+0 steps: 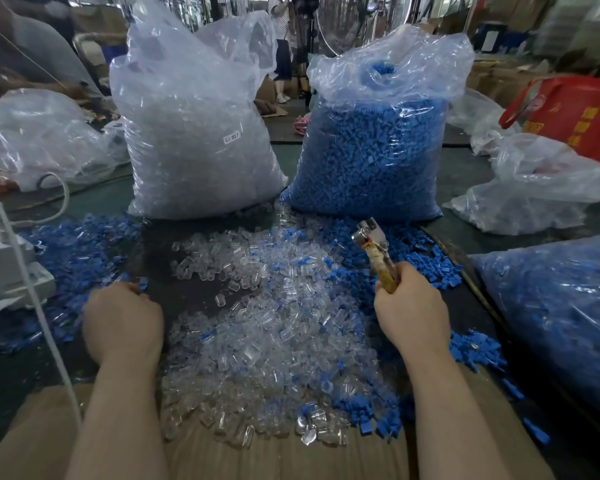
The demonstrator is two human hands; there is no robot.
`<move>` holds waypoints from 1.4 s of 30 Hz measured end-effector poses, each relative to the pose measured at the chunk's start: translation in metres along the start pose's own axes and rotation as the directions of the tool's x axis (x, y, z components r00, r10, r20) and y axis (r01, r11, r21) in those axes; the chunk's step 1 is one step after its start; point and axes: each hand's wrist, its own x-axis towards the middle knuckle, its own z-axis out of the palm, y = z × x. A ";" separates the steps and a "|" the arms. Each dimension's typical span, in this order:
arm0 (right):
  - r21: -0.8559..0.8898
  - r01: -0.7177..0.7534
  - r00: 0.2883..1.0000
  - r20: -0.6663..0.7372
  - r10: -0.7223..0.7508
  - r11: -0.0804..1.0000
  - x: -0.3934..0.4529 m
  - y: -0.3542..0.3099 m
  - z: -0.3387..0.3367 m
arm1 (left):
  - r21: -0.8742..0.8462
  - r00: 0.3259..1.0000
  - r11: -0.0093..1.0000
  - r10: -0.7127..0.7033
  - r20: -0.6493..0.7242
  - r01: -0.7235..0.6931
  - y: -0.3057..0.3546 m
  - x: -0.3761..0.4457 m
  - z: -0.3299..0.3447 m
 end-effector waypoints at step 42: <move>-0.175 0.105 0.993 0.072 -0.094 0.979 -0.006 -0.008 0.007 | -0.084 0.913 0.966 0.258 0.315 -0.244 0.056 -0.037 0.012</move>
